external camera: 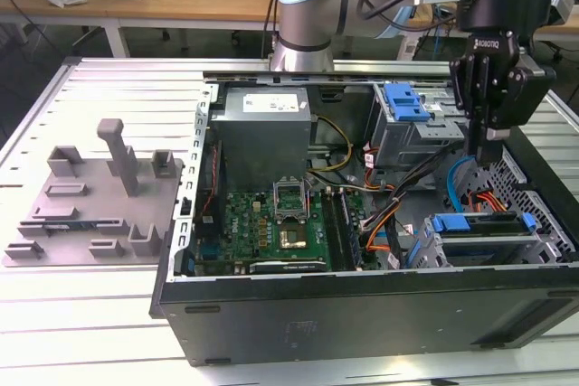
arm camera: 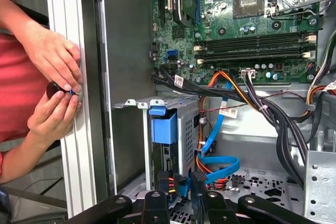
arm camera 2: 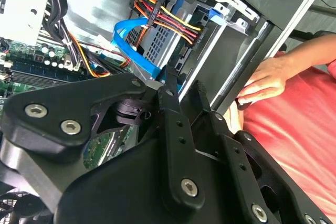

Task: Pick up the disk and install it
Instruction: 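Insert the second disk wire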

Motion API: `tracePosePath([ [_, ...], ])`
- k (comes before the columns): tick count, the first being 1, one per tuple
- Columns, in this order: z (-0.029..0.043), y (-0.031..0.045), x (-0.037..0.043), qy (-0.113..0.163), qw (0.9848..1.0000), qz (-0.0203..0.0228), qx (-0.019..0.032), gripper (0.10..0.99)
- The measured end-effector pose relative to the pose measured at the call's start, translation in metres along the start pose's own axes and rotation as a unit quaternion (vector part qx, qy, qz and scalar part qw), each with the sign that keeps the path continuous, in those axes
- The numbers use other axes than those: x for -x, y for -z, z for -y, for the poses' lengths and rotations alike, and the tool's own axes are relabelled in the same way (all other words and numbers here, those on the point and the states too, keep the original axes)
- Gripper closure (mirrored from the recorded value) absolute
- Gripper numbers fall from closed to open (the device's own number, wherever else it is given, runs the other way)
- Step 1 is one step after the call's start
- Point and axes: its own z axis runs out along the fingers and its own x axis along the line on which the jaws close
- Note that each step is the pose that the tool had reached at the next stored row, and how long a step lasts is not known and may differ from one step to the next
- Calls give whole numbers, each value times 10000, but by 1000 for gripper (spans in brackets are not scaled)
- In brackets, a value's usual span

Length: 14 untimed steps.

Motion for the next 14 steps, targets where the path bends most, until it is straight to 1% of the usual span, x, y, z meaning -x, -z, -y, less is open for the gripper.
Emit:
tracePosePath([
  [9, 3, -14, 7, 2, 10000, 3, 2, 780],
  [11, 18, -15, 7, 7, 10000, 2, 16, 780],
  [12, 42, -17, 9, 14, 10000, 2, 31, 780],
  [14, 50, -16, 11, 20, 10000, -7, 40, 780],
])
